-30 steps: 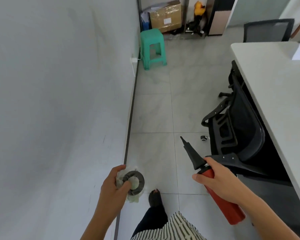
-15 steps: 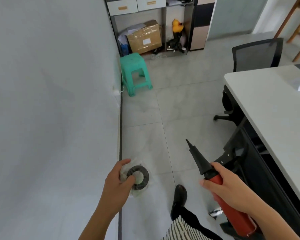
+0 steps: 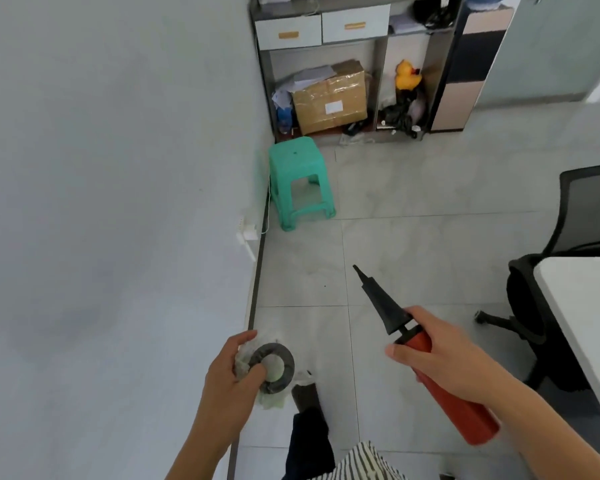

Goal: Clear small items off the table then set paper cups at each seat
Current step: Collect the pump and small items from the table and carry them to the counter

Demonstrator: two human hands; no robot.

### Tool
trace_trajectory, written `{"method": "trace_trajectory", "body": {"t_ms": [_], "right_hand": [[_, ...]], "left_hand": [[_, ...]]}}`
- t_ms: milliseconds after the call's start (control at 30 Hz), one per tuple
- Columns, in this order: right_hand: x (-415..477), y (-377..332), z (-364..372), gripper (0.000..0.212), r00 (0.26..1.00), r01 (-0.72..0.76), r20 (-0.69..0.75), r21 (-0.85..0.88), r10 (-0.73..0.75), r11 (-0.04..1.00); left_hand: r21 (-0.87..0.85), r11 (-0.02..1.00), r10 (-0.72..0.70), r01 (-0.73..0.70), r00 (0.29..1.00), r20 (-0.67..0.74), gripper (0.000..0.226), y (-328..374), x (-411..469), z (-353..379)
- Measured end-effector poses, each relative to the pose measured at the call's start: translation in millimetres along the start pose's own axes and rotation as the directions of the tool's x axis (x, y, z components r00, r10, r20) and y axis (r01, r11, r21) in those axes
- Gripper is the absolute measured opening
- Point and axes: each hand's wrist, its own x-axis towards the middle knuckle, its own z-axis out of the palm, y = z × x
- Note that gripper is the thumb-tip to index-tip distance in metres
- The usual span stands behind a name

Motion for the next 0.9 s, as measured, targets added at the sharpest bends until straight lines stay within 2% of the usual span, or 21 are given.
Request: {"method": "trace_trajectory", "body": {"t_ms": [200, 467, 600, 733, 900], "right_hand": [[120, -27, -41, 0.035, 0.997, -0.077, -0.025, 0.006, 0.077, 0.997], [247, -71, -131, 0.029, 0.971, -0.13, -0.178, 0.172, 0.161, 0.977], [312, -66, -173, 0.029, 0.959, -0.174, -0.189, 0.189, 0.21, 0.966], [394, -50, -230, 0.03, 0.951, -0.199, -0.194, 0.206, 0.24, 0.958], [503, -51, -320, 0.034, 0.959, -0.193, -0.171, 0.196, 0.228, 0.961]], "left_hand": [[0.034, 0.998, 0.043, -0.044, 0.999, 0.02, 0.043, 55, 156, 4], [0.086, 0.979, 0.159, -0.184, 0.959, 0.234, 0.037, 196, 352, 36], [0.092, 0.978, 0.151, -0.187, 0.941, 0.304, 0.039, 239, 429, 76], [0.098, 0.982, 0.124, -0.162, 0.941, 0.314, 0.039, 278, 511, 122], [0.089, 0.986, 0.113, -0.138, 0.964, 0.243, 0.035, 344, 601, 164]]}}
